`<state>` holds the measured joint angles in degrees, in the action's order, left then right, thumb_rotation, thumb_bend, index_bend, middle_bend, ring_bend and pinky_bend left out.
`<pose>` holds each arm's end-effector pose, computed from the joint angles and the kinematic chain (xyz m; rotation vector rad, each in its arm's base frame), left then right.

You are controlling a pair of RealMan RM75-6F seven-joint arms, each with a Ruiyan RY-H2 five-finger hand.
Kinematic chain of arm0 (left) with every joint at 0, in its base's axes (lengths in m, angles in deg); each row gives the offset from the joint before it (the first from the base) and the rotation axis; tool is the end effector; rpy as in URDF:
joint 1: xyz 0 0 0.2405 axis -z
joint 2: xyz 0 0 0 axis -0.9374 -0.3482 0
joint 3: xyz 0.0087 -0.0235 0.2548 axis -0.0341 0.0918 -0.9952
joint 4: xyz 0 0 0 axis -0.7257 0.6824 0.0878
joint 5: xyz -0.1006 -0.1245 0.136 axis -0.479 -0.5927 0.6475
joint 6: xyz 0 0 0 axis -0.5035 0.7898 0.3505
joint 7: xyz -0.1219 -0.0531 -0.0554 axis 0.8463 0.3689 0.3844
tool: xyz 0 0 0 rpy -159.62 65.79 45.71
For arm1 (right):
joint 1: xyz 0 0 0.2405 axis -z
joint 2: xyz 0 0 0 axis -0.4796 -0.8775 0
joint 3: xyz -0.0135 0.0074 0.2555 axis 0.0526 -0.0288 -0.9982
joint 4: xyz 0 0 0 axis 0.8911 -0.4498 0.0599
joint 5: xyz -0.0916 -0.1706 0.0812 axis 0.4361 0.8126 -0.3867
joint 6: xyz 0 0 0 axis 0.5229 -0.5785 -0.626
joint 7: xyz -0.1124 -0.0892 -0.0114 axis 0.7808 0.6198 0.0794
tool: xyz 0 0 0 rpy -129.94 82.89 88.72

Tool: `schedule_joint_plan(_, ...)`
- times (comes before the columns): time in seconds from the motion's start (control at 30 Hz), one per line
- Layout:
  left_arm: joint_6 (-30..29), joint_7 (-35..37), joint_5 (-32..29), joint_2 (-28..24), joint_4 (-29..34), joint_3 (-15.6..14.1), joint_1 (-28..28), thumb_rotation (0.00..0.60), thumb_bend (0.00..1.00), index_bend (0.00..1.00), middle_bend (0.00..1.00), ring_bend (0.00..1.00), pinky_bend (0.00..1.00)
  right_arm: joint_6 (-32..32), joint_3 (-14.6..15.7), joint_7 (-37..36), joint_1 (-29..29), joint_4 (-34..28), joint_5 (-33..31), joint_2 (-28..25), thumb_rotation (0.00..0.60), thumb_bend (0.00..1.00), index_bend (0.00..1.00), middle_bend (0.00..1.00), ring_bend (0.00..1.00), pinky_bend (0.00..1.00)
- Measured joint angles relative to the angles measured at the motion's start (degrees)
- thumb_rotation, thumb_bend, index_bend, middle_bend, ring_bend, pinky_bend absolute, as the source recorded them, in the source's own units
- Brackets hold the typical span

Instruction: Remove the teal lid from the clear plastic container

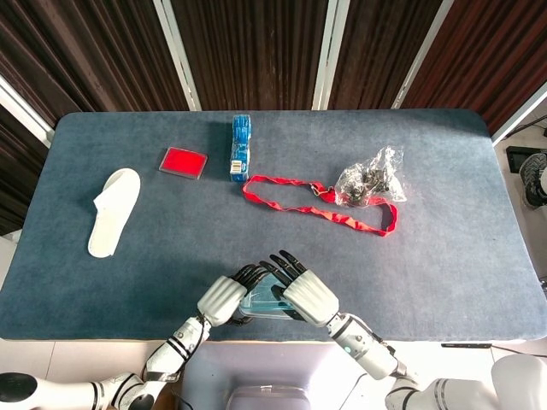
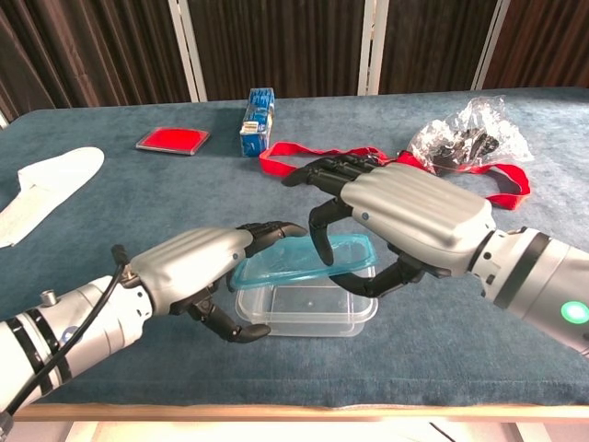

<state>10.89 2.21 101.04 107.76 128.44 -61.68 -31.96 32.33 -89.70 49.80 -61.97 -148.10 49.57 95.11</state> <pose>-0.1217 0.2571 -0.0980 -2.1023 -1.0566 -1.1018 -0.1261 -0.2501 -0.0582 2.0668 -0.6312 1.2366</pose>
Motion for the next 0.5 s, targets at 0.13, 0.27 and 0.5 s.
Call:
schedule_joint_plan(0.13,-1.49,2.04,2.24,-0.02,-0.57,-0.33,-0.25,0.6,0.31,0.0,0.35,0.13,0.12,0.84,-0.17,-0.37,0.09,-0.05,0.27,-0.29,0.6,0.63,0.77,0.21,0.01,0.01)
schedule_joint_plan(0.27,-3.53,4.96,4.71,0.03,-1.47,-0.49,-0.54,0.6,0.31,0.0,0.18,0.0,0.04,1.66,-0.47,-0.6,0.16,-0.52,0.54,-0.8,0.6,0.63,0.77,0.21,0.01,0.01)
schedule_joint_plan(0.5,-5.11,7.53,6.43,-0.75,-2.13,-0.27,-0.71,0.6,0.31,0.0,0.02,0.0,0.0,2.63,-1.15,-0.65,0.26,-1.32,0.52,-1.48,0.6,0.63,0.77,0.21,0.02,0.02)
